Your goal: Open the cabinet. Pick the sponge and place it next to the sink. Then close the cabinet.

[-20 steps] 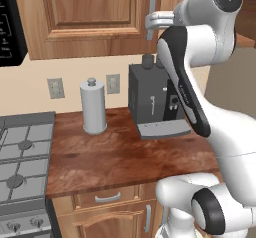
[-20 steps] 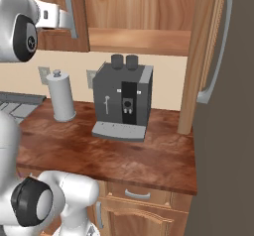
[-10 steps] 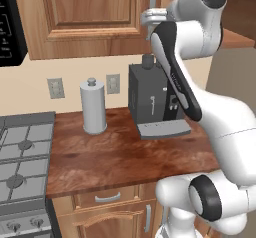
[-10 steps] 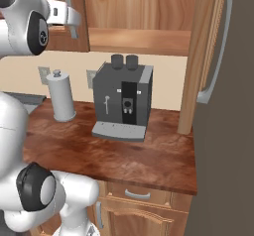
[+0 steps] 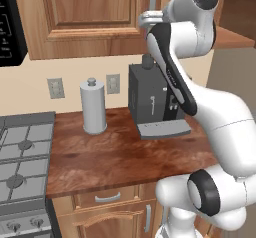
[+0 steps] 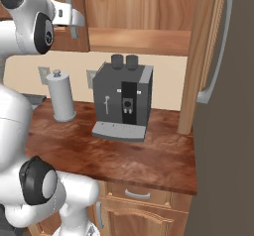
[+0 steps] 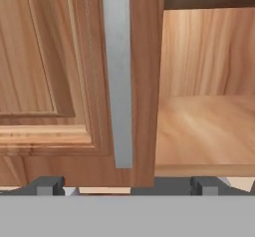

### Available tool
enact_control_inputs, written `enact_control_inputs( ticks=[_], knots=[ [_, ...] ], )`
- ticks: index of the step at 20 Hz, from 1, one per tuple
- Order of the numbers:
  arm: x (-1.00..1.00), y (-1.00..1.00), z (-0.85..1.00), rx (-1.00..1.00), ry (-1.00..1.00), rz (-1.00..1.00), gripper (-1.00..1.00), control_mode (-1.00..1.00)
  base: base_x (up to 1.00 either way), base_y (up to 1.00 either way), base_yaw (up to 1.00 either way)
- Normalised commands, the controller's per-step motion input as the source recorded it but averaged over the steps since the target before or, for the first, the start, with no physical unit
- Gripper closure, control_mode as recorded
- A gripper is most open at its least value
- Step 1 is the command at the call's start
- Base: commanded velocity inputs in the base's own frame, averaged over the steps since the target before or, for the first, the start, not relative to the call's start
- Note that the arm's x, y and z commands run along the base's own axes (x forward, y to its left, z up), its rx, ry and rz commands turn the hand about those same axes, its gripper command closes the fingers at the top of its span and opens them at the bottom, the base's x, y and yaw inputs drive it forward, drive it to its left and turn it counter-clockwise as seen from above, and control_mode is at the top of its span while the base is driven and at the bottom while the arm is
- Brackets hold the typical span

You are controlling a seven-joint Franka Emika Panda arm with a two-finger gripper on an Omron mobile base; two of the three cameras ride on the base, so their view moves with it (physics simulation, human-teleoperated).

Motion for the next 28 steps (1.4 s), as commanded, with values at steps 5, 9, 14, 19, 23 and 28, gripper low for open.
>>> enact_control_inputs(
  ticks=[5,9,14,19,23,28],
  knots=[
    [0.25,0.06,-0.18,-0.02,0.0,0.0,-1.0,-1.0,0.0,0.0,0.0],
    [0.32,0.06,-0.03,0.0,0.0,0.0,-1.0,-1.0,0.0,0.0,0.0],
    [0.37,0.07,0.0,0.0,0.0,0.0,-1.0,-1.0,0.0,0.0,0.0],
    [0.35,0.03,-0.01,0.0,0.0,0.0,-1.0,-1.0,0.0,0.0,0.0],
    [0.33,0.02,-0.04,0.0,0.0,0.0,-1.0,-1.0,0.0,0.0,0.0],
    [0.37,0.0,-0.13,0.0,0.0,0.0,-1.0,-1.0,0.0,0.0,0.0]
  ],
)
